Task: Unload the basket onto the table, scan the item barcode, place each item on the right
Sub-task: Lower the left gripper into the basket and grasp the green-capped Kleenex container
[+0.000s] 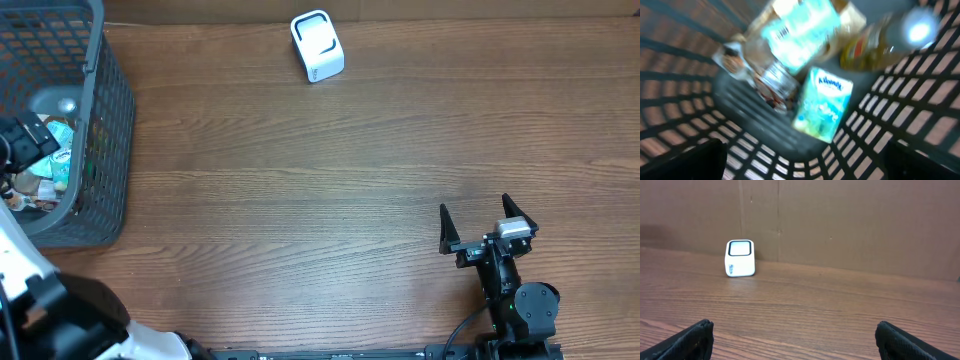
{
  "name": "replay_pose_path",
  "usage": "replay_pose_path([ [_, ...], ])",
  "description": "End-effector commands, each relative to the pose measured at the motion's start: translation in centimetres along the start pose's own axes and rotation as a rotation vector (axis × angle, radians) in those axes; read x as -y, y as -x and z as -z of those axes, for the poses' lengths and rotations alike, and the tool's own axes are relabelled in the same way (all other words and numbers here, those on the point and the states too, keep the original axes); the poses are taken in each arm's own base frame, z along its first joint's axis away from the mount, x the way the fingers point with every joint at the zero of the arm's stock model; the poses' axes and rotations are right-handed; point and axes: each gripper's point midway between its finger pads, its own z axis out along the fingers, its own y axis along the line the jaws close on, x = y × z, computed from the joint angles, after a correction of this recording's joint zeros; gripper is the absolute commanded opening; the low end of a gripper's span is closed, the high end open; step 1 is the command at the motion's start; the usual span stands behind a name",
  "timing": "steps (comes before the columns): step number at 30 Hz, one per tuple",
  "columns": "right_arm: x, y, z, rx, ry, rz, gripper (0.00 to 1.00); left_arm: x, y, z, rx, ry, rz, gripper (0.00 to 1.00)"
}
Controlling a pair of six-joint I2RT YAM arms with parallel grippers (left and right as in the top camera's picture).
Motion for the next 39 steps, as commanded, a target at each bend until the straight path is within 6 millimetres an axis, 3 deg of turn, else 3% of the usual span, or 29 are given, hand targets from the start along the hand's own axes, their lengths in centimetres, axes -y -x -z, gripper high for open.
replay_pose_path([
  [1,0.2,-0.3,0.0,-0.001,-0.008,0.001,1.00,0.9,-0.2,-2.4,-0.067,-0.062,-0.044,0.99],
  [6,0.2,-0.3,0.0,-0.001,-0.008,0.001,1.00,0.9,-1.4,-6.0,-0.172,-0.068,-0.075,1.00],
  [14,0.2,-0.3,0.0,-0.001,-0.008,0.001,1.00,0.8,-2.5,-9.2,-0.262,-0.071,-0.074,1.00],
  [29,0.2,-0.3,0.0,-0.001,-0.008,0.001,1.00,1.7,-1.9,-10.1,-0.244,-0.094,-0.084,1.00],
  [39,0.2,-0.3,0.0,-0.001,-0.008,0.001,1.00,2.4,-2.6,-11.7,-0.245,-0.100,-0.098,1.00],
])
